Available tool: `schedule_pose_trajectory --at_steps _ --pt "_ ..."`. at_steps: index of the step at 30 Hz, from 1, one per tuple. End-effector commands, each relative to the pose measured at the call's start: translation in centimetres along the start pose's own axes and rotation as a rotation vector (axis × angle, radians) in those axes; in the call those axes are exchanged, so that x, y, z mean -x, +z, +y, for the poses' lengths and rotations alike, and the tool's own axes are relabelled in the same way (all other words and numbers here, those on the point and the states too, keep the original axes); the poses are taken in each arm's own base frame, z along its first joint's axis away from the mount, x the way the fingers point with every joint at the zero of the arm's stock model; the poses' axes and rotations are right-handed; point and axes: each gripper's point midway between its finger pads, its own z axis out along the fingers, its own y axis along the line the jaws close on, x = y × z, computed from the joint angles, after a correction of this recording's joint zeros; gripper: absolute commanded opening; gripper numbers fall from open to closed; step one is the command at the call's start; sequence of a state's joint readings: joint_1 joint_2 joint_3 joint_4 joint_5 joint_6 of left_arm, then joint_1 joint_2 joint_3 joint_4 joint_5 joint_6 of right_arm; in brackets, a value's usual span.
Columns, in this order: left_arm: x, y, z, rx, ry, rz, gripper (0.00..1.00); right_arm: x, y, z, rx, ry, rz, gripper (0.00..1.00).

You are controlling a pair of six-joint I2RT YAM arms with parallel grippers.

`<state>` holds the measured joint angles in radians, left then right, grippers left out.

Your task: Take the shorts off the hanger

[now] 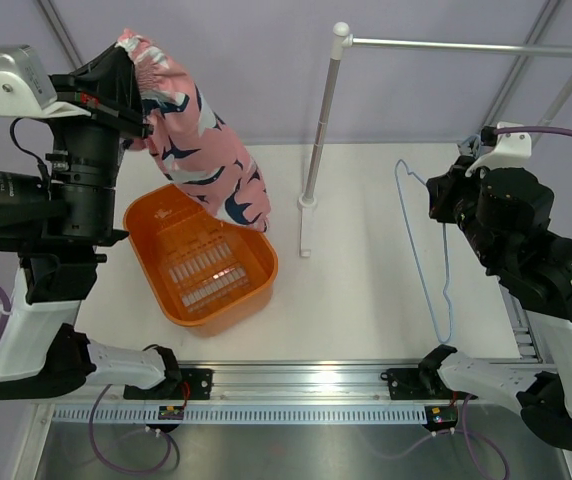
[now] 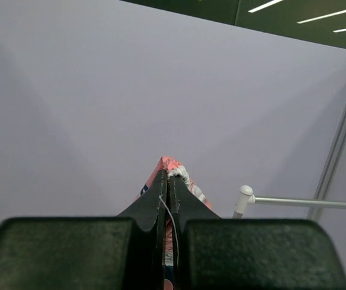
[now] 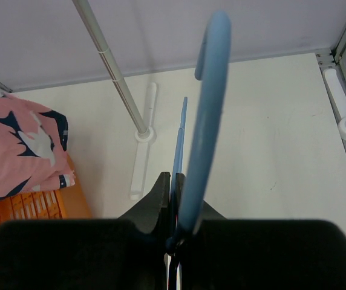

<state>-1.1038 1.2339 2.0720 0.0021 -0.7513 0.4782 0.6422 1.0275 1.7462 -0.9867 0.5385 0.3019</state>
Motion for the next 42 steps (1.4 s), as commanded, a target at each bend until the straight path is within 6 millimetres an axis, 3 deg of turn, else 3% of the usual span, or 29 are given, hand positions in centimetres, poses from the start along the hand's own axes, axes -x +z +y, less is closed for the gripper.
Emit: schedule_pose_trajectory --at_steps 1,3,4,11,15,16,18,19,20,21,22,24,27,28,32,42 --pt "0.7 -0.1 1.5 0.068 -0.007 -0.029 0.0 -0.3 -0.1 0.3 0.021 -0.002 0.011 0.0" --pt "0.0 -0.6 2.0 0.079 -0.01 -0.015 0.0 -0.6 0.0 0.3 0.028 0.003 0.013 0.0" --pt "-2.4 -0.8 1.2 0.07 0.029 0.023 0.0 -1.0 0.0 0.3 0.029 0.006 0.019 0.0" --pt "-10.4 -3.0 2.6 0.114 0.049 0.172 0.0 -2.3 0.1 0.7 0.057 0.008 0.058 0.0" --pt "-16.4 -5.2 5.0 0.218 0.043 0.317 0.0 -2.6 -0.2 1.0 0.078 0.006 0.071 0.0" --pt "-17.6 -5.5 6.5 0.265 0.043 0.339 0.0 -2.6 -0.2 1.0 0.081 0.005 0.073 0.0" --pt "-21.8 -7.3 7.4 0.283 -0.011 0.436 0.0 -3.0 -0.2 1.2 0.093 0.004 0.089 0.0" --pt "-23.0 -7.7 9.0 0.334 -0.015 0.452 0.0 -3.3 -0.1 1.3 0.096 0.003 0.097 0.0" --pt "-23.7 -8.3 9.6 0.358 -0.066 0.46 0.0 -3.3 -0.1 1.5 0.104 0.007 0.1 0.0" --pt "-25.6 -9.1 9.7 0.339 -0.067 0.508 0.0 -3.3 -0.2 1.7 0.114 0.009 0.104 0.0" --pt "-25.9 -9.1 10.7 0.359 -0.072 0.507 0.0 -3.2 -0.3 1.8 0.119 0.013 0.105 0.0" --pt "-25.2 -9.0 10.9 0.346 -0.077 0.499 0.0 -3.2 -0.6 1.9 0.13 0.011 0.111 0.0" --pt "-20.9 -7.9 11.2 0.343 -0.07 0.426 0.0 -3.0 -0.8 1.9 0.128 -0.003 0.124 0.0" --pt "-18.1 -7.2 11.2 0.34 -0.087 0.375 0.0 -3.0 -0.8 1.8 0.124 -0.005 0.127 0.0" --pt "-13.8 -6.6 11.3 0.329 -0.093 0.304 0.0 -3.2 -0.7 1.7 0.123 -0.01 0.132 0.0" --pt "-17.1 -8.3 11.9 0.353 -0.079 0.352 0.0 -3.2 0.0 2.8 0.147 -0.036 0.157 0.0"
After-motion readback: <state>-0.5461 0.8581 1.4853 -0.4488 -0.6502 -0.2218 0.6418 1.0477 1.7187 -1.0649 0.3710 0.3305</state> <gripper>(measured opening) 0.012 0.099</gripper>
